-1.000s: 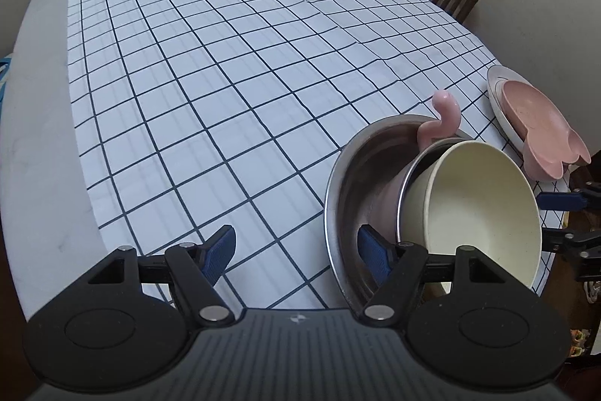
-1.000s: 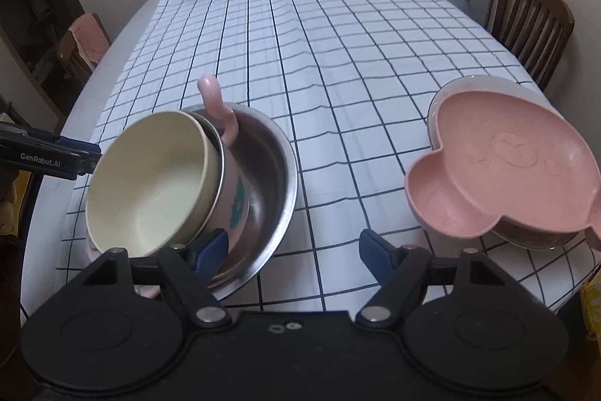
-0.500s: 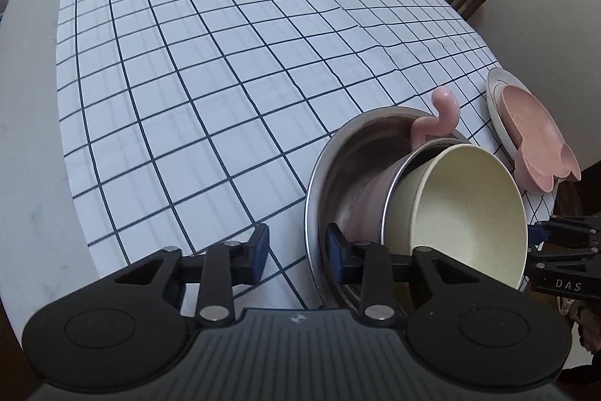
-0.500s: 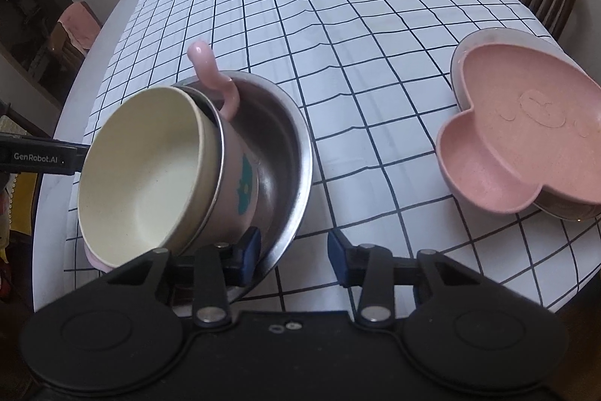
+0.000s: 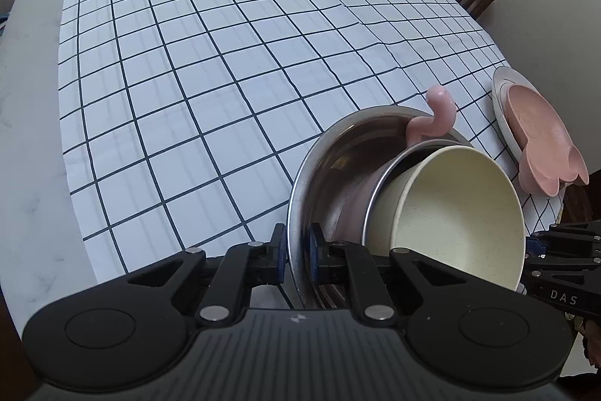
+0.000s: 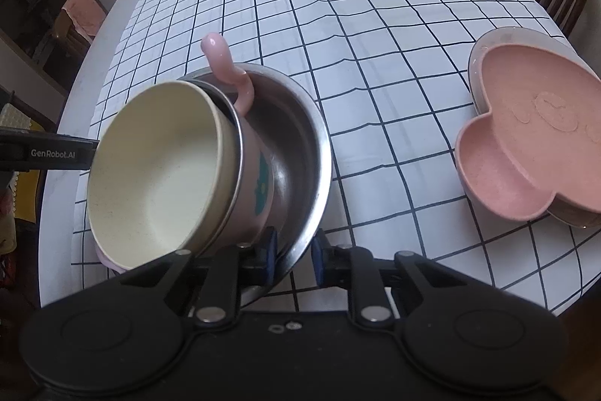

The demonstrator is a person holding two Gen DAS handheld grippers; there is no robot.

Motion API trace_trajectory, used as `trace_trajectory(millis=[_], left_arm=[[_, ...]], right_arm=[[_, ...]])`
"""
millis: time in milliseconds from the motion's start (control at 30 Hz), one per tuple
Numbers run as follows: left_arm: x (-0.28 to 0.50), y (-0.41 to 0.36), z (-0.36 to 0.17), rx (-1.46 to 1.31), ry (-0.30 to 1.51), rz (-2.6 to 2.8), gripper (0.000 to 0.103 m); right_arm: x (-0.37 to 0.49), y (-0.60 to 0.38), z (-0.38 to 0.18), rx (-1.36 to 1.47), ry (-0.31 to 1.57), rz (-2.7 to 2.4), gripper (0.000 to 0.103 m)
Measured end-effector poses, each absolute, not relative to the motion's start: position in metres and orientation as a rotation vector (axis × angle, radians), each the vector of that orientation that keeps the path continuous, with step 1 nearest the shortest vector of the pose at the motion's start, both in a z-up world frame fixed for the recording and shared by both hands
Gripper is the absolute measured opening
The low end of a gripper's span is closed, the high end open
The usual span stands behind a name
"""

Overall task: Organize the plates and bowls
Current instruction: 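Lift the nested bowls with both grippers and carry toward the pink plates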

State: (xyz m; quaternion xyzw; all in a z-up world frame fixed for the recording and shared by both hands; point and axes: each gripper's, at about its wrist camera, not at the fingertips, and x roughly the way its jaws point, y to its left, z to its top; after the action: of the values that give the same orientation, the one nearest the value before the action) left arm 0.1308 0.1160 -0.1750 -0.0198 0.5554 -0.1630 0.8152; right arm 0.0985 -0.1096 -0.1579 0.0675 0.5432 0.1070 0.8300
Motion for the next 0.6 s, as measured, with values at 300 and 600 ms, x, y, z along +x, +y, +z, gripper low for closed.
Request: trace_trajectory(millis=[300,600], left_arm=[[0.127,0.111,-0.175,-0.024,1.181,-0.317,0.011],[0.119,0.099,-0.16,-0.015,1.182,-0.288,0.011]], right_arm=[[0.102,-0.107,-0.157,0.114,1.167,0.212,0.018],[0.1,-0.116,-0.146,0.098,1.161,0.234,0.018]])
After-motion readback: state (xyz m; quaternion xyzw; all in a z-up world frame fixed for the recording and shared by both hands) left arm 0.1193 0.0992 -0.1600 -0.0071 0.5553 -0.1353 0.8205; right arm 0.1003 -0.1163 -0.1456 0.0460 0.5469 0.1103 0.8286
